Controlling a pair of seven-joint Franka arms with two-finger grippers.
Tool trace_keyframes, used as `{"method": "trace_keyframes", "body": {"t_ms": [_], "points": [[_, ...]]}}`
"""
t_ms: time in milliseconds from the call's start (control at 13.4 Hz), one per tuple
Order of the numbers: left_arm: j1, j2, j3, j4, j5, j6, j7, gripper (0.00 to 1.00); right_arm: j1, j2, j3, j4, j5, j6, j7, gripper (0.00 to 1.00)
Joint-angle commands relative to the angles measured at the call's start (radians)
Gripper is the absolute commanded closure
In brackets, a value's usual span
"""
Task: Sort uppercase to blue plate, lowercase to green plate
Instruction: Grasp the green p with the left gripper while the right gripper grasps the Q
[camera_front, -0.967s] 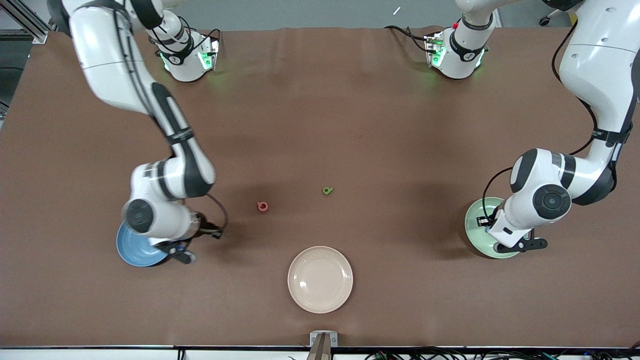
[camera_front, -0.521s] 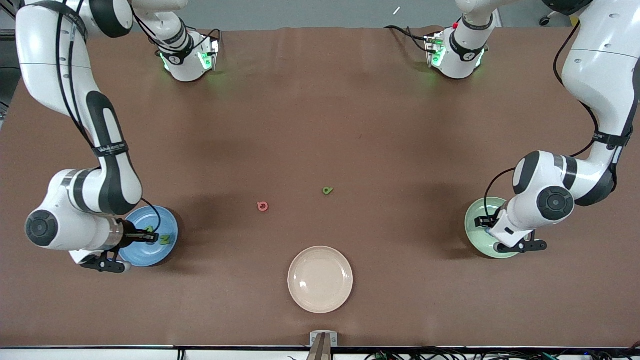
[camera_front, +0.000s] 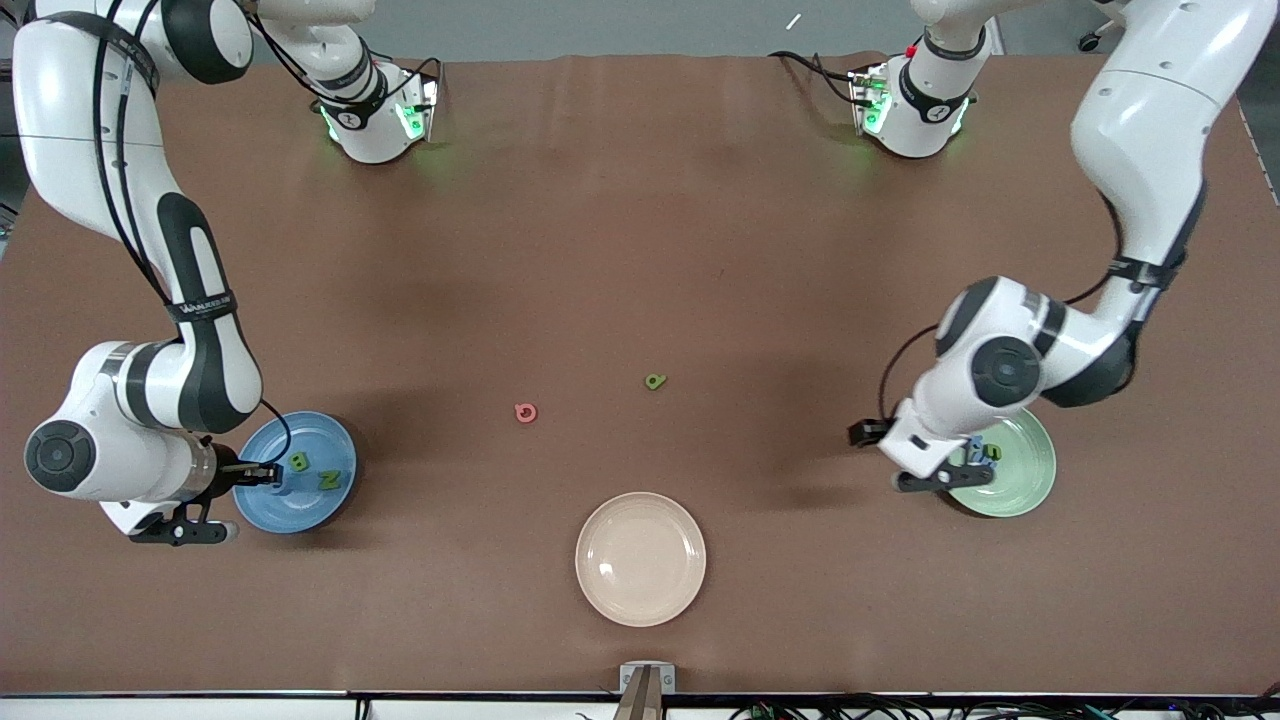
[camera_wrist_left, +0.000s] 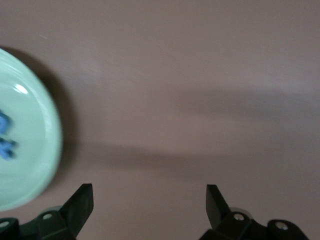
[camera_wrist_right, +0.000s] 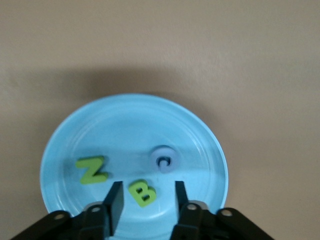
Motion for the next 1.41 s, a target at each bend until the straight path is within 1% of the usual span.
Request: {"method": "trace_keyframes", "body": {"t_ms": [0, 74, 149, 298, 446, 595, 670, 744, 893, 1042, 1190, 1339], "points": [[-0.148, 0.019, 0.013, 0.034, 0.019, -0.002, -0.200, 0.02, 0.028, -0.012, 0.012, -0.010, -0.005, 0.020, 0.046, 0.23], [-0.199, 0.033, 0.015, 0.055, 0.018, 0.002, -0.262, 0.03, 0.053, -0.015, 0.016, -0.013, -0.003, 0.007, 0.123, 0.23], [-0.257, 0.048, 0.027, 0.072, 0.015, 0.002, -0.332, 0.02, 0.101, -0.017, 0.018, -0.020, -0.003, 0.004, 0.214, 0.23], [-0.351, 0.088, 0.058, 0.123, 0.015, 0.004, -0.481, 0.02, 0.180, -0.019, 0.024, -0.031, 0.001, -0.046, 0.388, 0.21], [-0.448, 0.132, 0.098, 0.175, 0.013, 0.005, -0.630, 0.02, 0.235, -0.026, 0.053, -0.040, 0.049, -0.060, 0.535, 0.20], [-0.537, 0.172, 0.150, 0.224, 0.012, 0.008, -0.780, 0.02, 0.272, -0.025, 0.087, -0.054, 0.109, -0.056, 0.612, 0.19], [-0.570, 0.189, 0.174, 0.241, 0.010, 0.024, -0.847, 0.02, 0.301, -0.022, 0.090, -0.065, 0.123, -0.042, 0.626, 0.17], [-0.601, 0.203, 0.197, 0.244, 0.010, 0.056, -0.918, 0.02, 0.339, -0.020, 0.090, -0.071, 0.126, -0.016, 0.657, 0.16], [-0.635, 0.209, 0.222, 0.244, 0.012, 0.094, -1.009, 0.02, 0.384, -0.019, 0.091, -0.105, 0.127, 0.047, 0.755, 0.16], [-0.638, 0.209, 0.222, 0.244, 0.010, 0.097, -1.061, 0.02, 0.410, -0.017, 0.093, -0.170, 0.130, 0.145, 0.784, 0.16], [-0.649, 0.209, 0.222, 0.243, 0.013, 0.097, -1.051, 0.03, 0.430, -0.017, 0.094, -0.232, 0.176, 0.237, 0.783, 0.16], [-0.658, 0.222, 0.222, 0.244, 0.013, 0.099, -1.045, 0.03, 0.453, -0.017, 0.094, -0.237, 0.182, 0.242, 0.783, 0.16]]}}
